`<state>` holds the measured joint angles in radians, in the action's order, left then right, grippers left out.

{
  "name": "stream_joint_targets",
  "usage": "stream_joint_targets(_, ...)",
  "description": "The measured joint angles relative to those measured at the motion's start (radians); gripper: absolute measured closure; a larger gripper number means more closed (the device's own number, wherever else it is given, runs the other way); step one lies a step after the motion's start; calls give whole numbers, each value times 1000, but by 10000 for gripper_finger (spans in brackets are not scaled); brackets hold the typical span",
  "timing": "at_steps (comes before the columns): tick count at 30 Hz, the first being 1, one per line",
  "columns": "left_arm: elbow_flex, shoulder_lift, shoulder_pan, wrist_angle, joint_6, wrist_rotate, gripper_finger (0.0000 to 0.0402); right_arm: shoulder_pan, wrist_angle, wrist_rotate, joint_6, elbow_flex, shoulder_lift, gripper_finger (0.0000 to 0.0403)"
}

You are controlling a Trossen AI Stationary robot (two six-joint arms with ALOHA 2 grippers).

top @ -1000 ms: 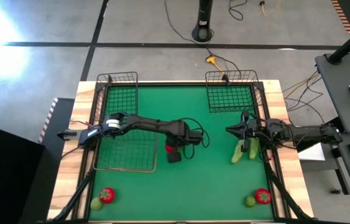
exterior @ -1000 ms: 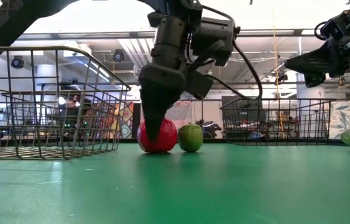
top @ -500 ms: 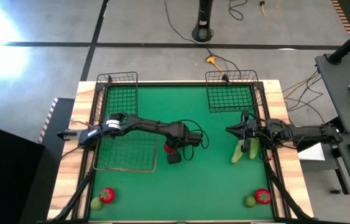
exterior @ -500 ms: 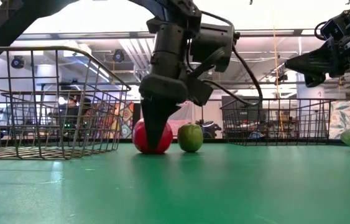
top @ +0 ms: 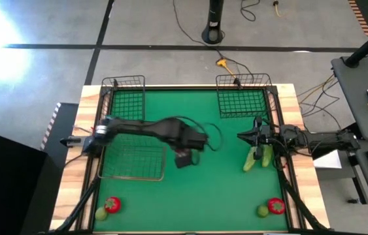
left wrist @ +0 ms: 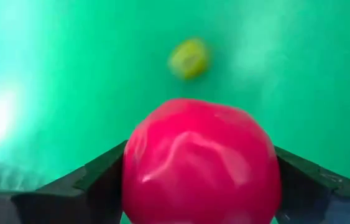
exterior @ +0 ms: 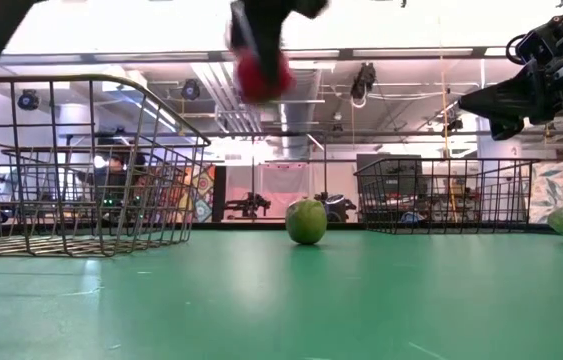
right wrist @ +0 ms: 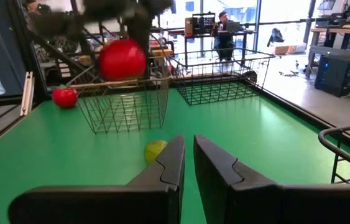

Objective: Sort produce into baskets
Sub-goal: Put the top tomato into the golden wire basket

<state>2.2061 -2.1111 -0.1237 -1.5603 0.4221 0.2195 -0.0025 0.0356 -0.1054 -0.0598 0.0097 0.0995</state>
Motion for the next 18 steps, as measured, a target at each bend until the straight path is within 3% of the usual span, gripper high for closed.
stream_joint_targets(3, -159, 156, -15, -6, 148, 90, 112, 0, -1, 0, 0, 0, 0, 374)
stream_joint_targets(7, -400, 362, -37, 14, 341, 113, 112, 0, 0, 0, 0, 0, 1, 374)
stream_joint_targets(12, -736, 597, -48, 91, 590, 98, 110, 0, 0, 0, 0, 0, 1, 374)
stream_joint_targets(18, -1097, 768, -33, 346, 788, -4, 107, 0, 0, 0, 0, 0, 1, 374)
